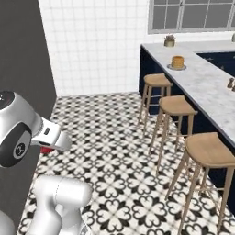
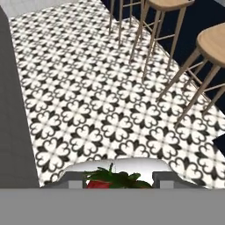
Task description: Take the strawberry from the fridge and place it on top of the pancake, located on the dining counter.
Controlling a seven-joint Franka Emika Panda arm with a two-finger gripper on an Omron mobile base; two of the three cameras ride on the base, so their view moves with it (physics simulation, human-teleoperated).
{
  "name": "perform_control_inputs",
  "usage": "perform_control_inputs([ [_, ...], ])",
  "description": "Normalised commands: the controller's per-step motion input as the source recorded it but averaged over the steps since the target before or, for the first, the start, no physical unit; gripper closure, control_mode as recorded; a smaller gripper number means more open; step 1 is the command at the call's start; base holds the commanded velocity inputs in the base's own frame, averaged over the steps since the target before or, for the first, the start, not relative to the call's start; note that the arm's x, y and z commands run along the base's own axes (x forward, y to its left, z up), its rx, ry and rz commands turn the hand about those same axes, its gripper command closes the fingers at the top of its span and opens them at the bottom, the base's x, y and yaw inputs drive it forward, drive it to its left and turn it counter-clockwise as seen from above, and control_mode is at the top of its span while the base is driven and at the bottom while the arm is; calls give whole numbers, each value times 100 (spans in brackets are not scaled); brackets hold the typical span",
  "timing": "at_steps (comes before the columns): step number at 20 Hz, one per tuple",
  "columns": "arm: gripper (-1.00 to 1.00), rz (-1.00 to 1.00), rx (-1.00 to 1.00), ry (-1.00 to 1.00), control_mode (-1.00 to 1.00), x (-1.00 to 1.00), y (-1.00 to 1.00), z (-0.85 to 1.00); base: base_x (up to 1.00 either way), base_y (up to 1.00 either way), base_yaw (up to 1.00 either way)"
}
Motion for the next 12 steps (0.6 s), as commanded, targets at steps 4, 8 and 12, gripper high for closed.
perform_control_inputs([
  [4,100,0,0,0,100,0,0,0,100,99,-42],
  [8,100,0,0,0,100,0,0,0,100,99,-41],
  [12,100,0,0,0,100,0,0,0,100,96,-43],
])
